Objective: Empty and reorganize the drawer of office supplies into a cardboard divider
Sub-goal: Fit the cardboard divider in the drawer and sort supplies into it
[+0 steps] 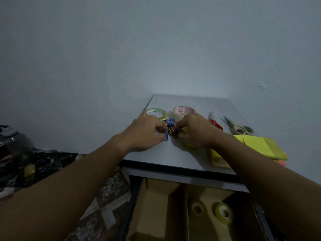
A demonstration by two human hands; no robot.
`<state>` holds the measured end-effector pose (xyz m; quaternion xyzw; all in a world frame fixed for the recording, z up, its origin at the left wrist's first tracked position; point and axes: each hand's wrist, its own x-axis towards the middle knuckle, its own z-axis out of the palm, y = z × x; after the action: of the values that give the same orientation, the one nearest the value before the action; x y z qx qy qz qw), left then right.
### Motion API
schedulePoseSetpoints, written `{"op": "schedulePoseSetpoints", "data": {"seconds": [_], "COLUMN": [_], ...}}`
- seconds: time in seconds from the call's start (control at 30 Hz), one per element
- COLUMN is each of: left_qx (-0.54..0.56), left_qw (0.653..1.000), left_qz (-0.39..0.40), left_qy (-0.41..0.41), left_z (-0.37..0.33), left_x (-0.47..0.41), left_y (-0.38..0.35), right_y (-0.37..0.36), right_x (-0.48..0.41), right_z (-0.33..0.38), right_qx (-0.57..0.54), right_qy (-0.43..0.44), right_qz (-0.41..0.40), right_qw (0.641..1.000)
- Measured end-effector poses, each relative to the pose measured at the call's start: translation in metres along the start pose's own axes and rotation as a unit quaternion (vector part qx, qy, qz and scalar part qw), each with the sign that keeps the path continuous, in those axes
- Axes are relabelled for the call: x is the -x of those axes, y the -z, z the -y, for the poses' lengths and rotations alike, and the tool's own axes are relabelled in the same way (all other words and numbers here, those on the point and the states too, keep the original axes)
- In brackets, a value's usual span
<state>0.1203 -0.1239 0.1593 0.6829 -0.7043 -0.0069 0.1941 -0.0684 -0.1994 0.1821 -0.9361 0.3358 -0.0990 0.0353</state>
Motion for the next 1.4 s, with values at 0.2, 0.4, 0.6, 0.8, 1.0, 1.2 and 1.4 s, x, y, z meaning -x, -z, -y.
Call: {"op": "schedulePoseSetpoints", "data": {"seconds": [0.2, 0.4, 0.6, 0.8, 1.0, 1.2, 1.4], "left_qx": [0.015, 0.027, 0.037, 0.064, 0.049, 0.070, 0.057], "left_qw": [1.000, 0.999, 0.999, 0.998, 0.998, 0.997, 0.997], "left_qz": [-0.011, -0.017, 0.005, -0.018, -0.036, 0.016, 0.056], "left_qy": [-0.018, -0.038, -0.012, -0.014, -0.020, 0.001, -0.004], "left_z": [0.001, 0.001, 0.002, -0.001, 0.004, 0.004, 0.006], "left_x": [0.009, 0.006, 0.009, 0.018, 0.016, 0.008, -0.004], "left_y": [-0.001, 0.002, 0.004, 0.004, 0.004, 0.012, 0.014], "right_y": [-0.003, 0.001, 0.001, -0.002, 0.002, 0.006, 0.006], "right_x": [0.005, 0.010, 0.012, 0.013, 0.010, 0.005, -0.001], "right_z": [0.004, 0.008, 0.010, 0.013, 0.014, 0.010, 0.002], "right_qx": [-0.023, -0.011, 0.011, 0.007, -0.029, -0.060, -0.062], "right_qy": [0.008, 0.016, 0.005, 0.011, 0.019, 0.005, 0.003], "right_qz": [0.004, 0.000, 0.026, 0.009, 0.018, 0.046, 0.089], "right_qw": [1.000, 1.000, 1.000, 1.000, 0.999, 0.997, 0.994]}}
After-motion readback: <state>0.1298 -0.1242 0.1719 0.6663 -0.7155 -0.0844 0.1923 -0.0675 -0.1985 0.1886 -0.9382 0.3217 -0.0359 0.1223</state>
